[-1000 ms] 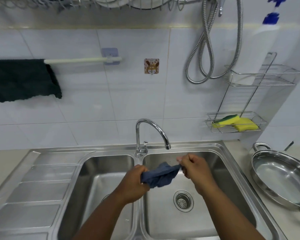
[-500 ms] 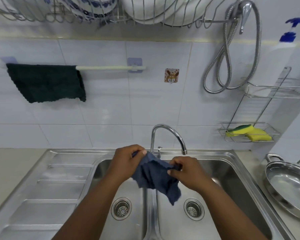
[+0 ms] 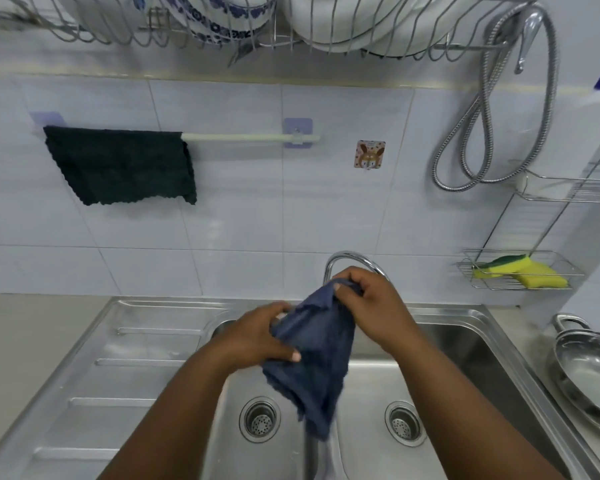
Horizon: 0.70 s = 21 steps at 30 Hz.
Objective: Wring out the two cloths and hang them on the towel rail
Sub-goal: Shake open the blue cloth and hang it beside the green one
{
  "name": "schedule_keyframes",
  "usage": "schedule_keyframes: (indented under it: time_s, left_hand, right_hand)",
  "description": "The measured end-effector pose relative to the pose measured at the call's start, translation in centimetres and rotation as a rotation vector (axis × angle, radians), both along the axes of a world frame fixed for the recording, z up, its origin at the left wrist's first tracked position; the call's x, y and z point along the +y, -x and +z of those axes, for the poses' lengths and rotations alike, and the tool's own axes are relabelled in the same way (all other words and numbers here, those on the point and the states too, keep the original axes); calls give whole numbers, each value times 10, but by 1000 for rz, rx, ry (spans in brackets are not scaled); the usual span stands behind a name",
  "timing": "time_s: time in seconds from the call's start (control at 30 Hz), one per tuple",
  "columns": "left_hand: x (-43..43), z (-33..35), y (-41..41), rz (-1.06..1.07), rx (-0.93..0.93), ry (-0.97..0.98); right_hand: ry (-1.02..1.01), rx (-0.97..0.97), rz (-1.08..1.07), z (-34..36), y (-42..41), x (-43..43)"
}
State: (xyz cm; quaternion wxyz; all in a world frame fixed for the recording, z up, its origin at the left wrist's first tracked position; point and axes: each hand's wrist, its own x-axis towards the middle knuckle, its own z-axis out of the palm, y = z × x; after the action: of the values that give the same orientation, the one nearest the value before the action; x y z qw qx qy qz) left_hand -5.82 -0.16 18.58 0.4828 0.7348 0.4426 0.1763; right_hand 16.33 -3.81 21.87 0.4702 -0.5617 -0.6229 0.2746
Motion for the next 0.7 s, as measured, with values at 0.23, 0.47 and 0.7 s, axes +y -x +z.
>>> schedule_keyframes:
  time_s: [0.23, 0.47, 0.7]
  left_hand:
    - [5, -35, 41, 71, 147, -63]
    - [31, -16, 73, 424, 95, -312]
    - [53, -1, 109, 436, 37, -154]
  right_hand:
    - [4, 144, -347, -3, -14, 16]
    - [222, 244, -159, -21, -5, 29]
    - [335, 281, -119, -37, 0, 39]
